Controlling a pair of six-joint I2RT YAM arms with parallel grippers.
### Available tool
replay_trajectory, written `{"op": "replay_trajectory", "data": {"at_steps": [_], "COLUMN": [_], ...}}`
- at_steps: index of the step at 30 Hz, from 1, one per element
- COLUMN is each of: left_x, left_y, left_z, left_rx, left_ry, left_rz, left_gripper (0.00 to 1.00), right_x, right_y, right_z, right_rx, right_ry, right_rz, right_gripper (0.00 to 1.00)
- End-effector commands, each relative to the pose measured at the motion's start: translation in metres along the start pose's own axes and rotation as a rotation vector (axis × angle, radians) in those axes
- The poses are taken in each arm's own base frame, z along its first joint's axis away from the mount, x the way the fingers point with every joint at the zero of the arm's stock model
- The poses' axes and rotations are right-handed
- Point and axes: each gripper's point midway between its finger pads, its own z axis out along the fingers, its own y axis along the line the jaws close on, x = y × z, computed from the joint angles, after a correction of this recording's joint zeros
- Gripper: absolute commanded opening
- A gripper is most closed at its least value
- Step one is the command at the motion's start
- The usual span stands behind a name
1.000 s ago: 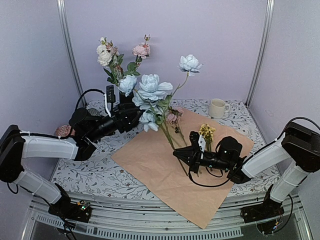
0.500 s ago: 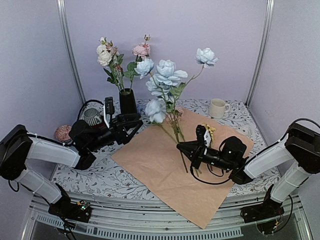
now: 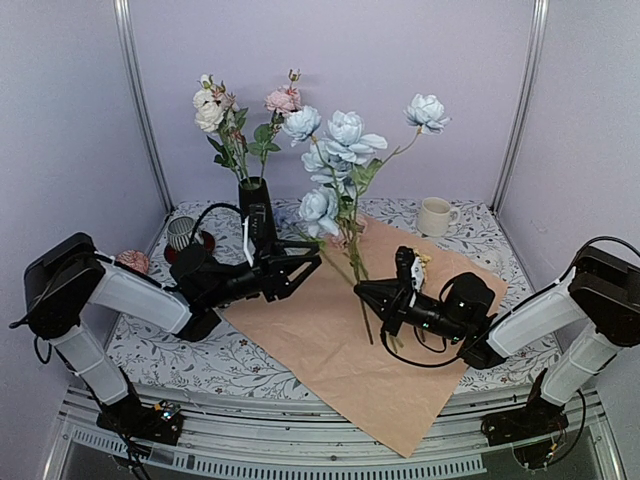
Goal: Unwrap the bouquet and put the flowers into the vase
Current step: Pass from the right arm to the left
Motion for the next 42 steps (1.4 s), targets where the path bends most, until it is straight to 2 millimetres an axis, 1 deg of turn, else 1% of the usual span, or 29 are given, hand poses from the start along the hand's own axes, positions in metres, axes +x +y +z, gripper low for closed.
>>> {"op": "replay_trajectory", "data": {"at_steps": [1,6,10,12,18,22,27,30,35,36,38,39,41,42], "left_x": [-0.004,0.007,0.02,0.023,0.03,0.034,0.039,0.041,0.044,0.043,0.041,0.04,0.036,0.035], "left_y": [-0.012,-0.008,-0.004,-0.002,0.0,0.0,0.002,0.002,0.001,0.001,0.001,0.001,0.003,0.004], "left_z": [0.017,0.031,0.037,0.04,0.049,0.054,0.057,0.059,0.061,0.061,0.06,0.059,0.057,0.055], "left_rx": [0.06,0.071,0.072,0.073,0.078,0.082,0.066,0.057,0.049,0.046,0.038,0.031,0.011,-0.001], "left_ry": [-0.022,0.004,0.031,0.04,0.066,0.084,0.102,0.116,0.136,0.134,0.131,0.129,0.125,0.126], "left_rz": [0.038,0.028,0.012,0.009,0.01,0.012,0.013,0.022,0.038,0.041,0.047,0.051,0.061,0.069], "left_gripper": [0.6,0.58,0.53,0.5,0.47,0.4,0.38,0.32,0.15,0.12,0.02,0.0,0.0,0.0], "right_x": [-0.004,-0.003,-0.002,-0.001,0.003,0.004,0.006,0.007,0.009,0.009,0.009,0.007,0.007,0.006], "right_y": [0.009,0.012,0.014,0.015,0.018,0.02,0.02,0.019,0.018,0.017,0.017,0.016,0.015,0.015], "right_z": [0.003,0.005,0.005,0.006,0.008,0.01,0.011,0.013,0.013,0.013,0.013,0.013,0.011,0.011], "right_rx": [-0.044,-0.068,-0.08,-0.087,-0.109,-0.12,-0.122,-0.119,-0.113,-0.111,-0.106,-0.103,-0.097,-0.091], "right_ry": [-0.023,-0.017,-0.017,-0.012,0.005,0.012,0.02,0.028,0.033,0.032,0.031,0.028,0.023,0.02], "right_rz": [0.01,0.02,0.023,0.024,0.033,0.033,0.037,0.039,0.041,0.04,0.037,0.032,0.021,0.018], "right_gripper": [0.02,0.02,0.02,0.02,0.02,0.02,0.02,0.02,0.03,0.05,0.17,0.25,0.35,0.42]}}
